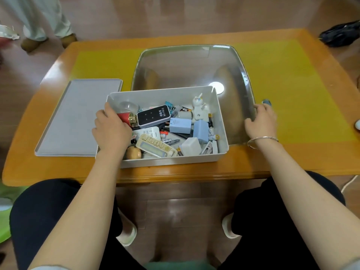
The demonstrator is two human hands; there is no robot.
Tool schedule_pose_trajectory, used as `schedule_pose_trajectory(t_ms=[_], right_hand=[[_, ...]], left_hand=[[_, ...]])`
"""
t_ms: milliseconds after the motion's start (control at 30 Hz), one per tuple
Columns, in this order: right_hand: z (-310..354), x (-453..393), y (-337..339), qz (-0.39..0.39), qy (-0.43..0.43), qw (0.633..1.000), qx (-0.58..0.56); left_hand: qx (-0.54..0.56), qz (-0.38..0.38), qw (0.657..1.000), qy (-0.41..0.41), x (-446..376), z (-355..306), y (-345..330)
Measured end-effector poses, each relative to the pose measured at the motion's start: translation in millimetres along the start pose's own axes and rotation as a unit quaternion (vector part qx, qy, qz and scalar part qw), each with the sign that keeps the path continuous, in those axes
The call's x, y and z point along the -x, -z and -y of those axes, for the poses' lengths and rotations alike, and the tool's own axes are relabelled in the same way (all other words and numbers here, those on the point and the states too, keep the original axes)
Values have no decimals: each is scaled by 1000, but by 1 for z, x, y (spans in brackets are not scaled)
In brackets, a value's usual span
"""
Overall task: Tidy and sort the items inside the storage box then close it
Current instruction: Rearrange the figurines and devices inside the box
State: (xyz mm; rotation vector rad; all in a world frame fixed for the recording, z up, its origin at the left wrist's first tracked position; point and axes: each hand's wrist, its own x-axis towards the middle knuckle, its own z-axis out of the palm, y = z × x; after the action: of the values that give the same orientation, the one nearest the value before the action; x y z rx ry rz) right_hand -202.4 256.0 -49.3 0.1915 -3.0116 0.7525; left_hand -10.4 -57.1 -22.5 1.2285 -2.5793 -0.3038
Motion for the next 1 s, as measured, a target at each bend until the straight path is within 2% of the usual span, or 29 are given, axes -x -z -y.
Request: schedule_pose_trajectory(t_ms=[100, 267, 533, 867, 1000], right_hand=[[-17, -19, -7, 16, -40, 998, 46], [-34, -45, -15, 38, -37, 996, 78], [-40, -41, -15, -49, 29, 996, 66], [-32, -35, -15, 3, -47, 998, -39], [9, -21, -5, -52, 22, 986, -158]], left_hand=[[-25, -2, 1000, -4, -10, -6, -8], [-74, -18, 997, -27, -12, -6, -17], [-50, -19, 998, -30, -11, -2, -16], [-36, -19, 999, -25, -11, 1, -13], [-21, 4, 1000, -4, -13, 3, -9]])
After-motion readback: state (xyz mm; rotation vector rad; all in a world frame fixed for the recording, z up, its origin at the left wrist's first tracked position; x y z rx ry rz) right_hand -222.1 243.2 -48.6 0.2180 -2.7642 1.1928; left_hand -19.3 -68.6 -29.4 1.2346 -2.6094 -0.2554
